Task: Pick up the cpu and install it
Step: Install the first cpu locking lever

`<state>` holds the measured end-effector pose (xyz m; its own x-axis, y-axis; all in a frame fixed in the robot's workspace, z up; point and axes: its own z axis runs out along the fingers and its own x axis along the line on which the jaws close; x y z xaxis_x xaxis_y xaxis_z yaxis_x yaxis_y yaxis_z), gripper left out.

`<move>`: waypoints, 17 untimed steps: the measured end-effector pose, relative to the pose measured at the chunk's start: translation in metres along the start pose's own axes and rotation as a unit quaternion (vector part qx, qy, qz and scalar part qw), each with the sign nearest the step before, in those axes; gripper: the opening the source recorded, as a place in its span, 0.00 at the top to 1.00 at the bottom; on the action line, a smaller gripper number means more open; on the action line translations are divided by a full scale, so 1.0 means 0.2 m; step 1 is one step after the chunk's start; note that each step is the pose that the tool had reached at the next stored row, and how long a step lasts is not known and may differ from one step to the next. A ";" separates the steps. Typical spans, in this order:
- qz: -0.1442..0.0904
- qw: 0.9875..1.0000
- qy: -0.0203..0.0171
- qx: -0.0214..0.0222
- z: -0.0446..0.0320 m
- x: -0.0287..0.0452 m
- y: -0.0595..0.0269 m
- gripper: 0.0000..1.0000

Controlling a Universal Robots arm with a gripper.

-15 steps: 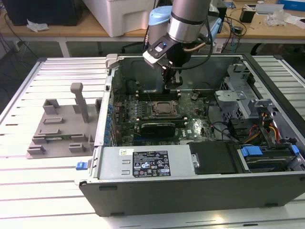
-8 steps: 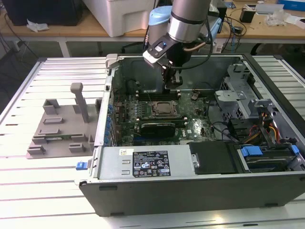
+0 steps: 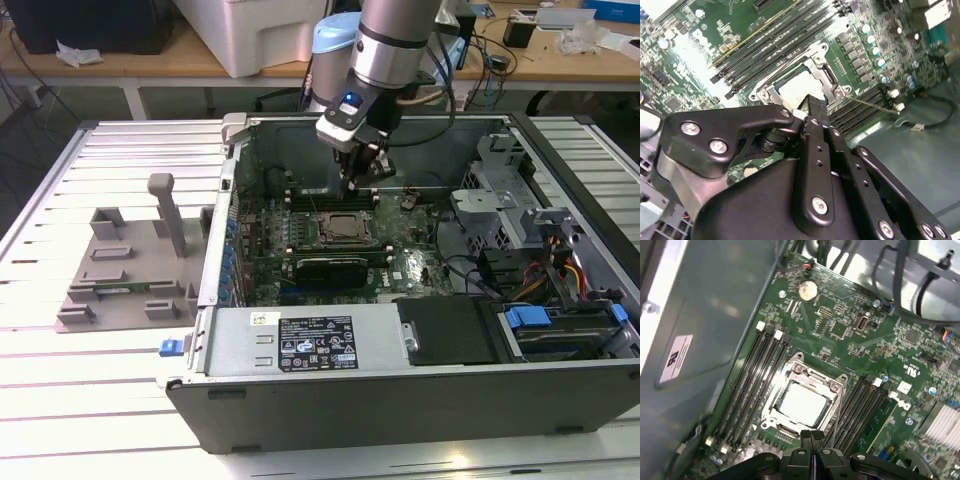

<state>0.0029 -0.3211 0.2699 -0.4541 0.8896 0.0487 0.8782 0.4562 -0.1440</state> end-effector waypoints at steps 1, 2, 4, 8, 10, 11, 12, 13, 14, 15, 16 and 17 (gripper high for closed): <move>-0.018 1.000 -0.003 0.001 0.000 0.000 0.000 0.89; -0.019 1.000 -0.004 -0.001 0.000 0.000 0.000 0.89; -0.017 0.998 -0.028 -0.046 0.003 0.001 -0.002 0.89; -0.019 0.998 -0.015 -0.053 0.002 0.001 -0.004 0.89; -0.020 0.998 -0.002 -0.060 0.003 0.001 -0.004 0.89; -0.020 0.998 -0.002 -0.060 0.003 0.001 -0.004 0.89; -0.020 0.998 -0.002 -0.060 0.003 0.001 -0.005 0.89; -0.020 0.998 -0.002 -0.060 0.003 0.000 -0.005 0.89; -0.021 0.998 -0.002 -0.060 0.003 0.000 -0.005 0.89; -0.028 0.998 -0.003 -0.060 0.003 0.000 -0.005 0.89; -0.043 0.997 -0.004 -0.059 0.003 0.000 -0.005 0.89; -0.055 0.997 -0.005 -0.058 0.003 0.000 -0.005 0.89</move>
<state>0.0020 -0.3215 0.2696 -0.5492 0.8343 0.0475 0.8345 0.5506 -0.0227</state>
